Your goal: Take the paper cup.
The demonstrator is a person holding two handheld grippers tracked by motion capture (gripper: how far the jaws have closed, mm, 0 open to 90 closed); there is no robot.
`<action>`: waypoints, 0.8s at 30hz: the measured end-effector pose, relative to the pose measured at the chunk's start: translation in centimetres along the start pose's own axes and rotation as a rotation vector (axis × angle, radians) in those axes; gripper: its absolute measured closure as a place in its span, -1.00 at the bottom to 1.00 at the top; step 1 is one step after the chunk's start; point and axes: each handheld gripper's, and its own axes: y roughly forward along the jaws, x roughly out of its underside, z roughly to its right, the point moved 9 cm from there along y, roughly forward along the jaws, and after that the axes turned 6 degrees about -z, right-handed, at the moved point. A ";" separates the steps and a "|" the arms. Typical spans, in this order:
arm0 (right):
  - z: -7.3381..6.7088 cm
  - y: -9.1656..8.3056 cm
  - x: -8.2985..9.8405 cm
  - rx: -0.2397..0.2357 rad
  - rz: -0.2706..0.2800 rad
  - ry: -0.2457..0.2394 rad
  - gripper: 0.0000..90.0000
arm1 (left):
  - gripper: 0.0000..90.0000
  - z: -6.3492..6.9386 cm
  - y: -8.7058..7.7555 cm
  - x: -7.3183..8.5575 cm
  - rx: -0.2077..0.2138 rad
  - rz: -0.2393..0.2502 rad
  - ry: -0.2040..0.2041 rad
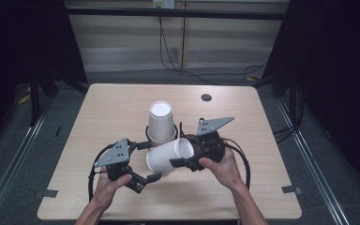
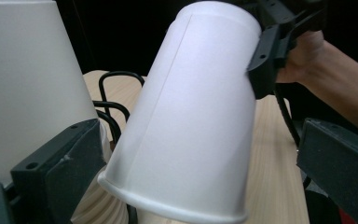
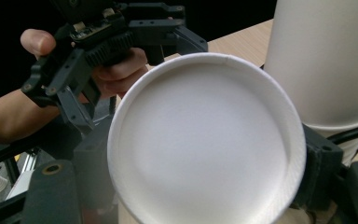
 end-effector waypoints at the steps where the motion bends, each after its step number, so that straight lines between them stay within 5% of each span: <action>1: 0.0 0.1 0.0 -0.005 0.001 0.001 -0.46 | -1.00 0.0 0.1 0.1 0.008 -0.008 -0.007; 7: -0.2 0.5 0.3 -0.027 -0.008 0.009 -0.45 | -0.98 0.1 0.8 1.0 0.022 -0.060 -0.026; 11: -0.3 0.7 0.4 -0.041 -0.010 0.015 -0.45 | -0.68 -0.1 1.0 1.1 0.012 -0.065 -0.032; 24: -0.8 1.1 0.3 -0.064 -0.014 0.008 -0.44 | -0.72 0.8 2.5 2.0 0.055 -0.127 -0.030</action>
